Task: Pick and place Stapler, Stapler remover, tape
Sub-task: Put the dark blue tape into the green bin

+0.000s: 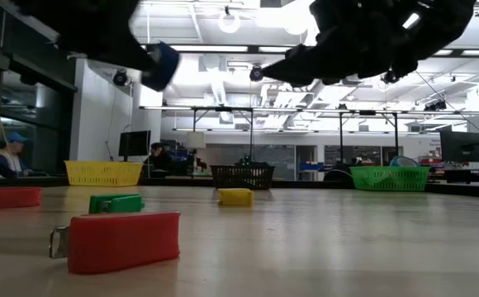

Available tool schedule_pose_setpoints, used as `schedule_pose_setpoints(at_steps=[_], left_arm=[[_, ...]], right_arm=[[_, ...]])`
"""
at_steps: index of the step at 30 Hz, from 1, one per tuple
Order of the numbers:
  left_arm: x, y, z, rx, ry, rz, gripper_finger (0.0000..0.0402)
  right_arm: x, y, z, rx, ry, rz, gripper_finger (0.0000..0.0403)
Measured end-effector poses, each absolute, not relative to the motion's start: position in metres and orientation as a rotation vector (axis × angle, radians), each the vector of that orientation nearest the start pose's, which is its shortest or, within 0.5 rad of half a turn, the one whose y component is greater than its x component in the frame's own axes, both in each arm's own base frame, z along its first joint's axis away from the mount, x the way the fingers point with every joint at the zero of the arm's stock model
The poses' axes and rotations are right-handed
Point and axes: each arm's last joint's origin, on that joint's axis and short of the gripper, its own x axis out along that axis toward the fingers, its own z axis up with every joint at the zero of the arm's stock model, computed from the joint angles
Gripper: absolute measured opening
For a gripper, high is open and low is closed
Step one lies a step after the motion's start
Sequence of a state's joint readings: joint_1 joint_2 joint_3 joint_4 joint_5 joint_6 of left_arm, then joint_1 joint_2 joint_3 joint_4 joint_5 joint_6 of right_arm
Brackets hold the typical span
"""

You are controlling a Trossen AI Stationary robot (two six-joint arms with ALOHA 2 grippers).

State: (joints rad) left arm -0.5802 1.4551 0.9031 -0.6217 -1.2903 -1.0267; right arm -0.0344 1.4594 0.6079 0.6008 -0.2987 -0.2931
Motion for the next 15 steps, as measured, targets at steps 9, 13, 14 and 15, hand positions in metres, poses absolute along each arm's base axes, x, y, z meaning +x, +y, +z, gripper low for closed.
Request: schedule_pose_setpoints(at_steps=[9, 13, 14, 15], left_arm=[[0.281, -0.087, 0.236, 0.05, 0.367, 0.745, 0.0027], [0.295, -0.076, 0.247, 0.078, 0.343, 0.641, 0.0027], [0.297, -0.074, 0.249, 0.083, 0.336, 0.618, 0.0027], [0.299, -0.071, 0.251, 0.083, 0.329, 0.596, 0.0027]], right_arm=[[0.295, 0.005, 0.198, -0.284, 0.133, 0.301, 0.0192], [0.296, 0.003, 0.201, -0.271, 0.113, 0.244, 0.0192], [0.296, 0.003, 0.201, -0.272, 0.112, 0.236, 0.0192], [0.296, 0.003, 0.202, -0.272, 0.109, 0.234, 0.0192]])
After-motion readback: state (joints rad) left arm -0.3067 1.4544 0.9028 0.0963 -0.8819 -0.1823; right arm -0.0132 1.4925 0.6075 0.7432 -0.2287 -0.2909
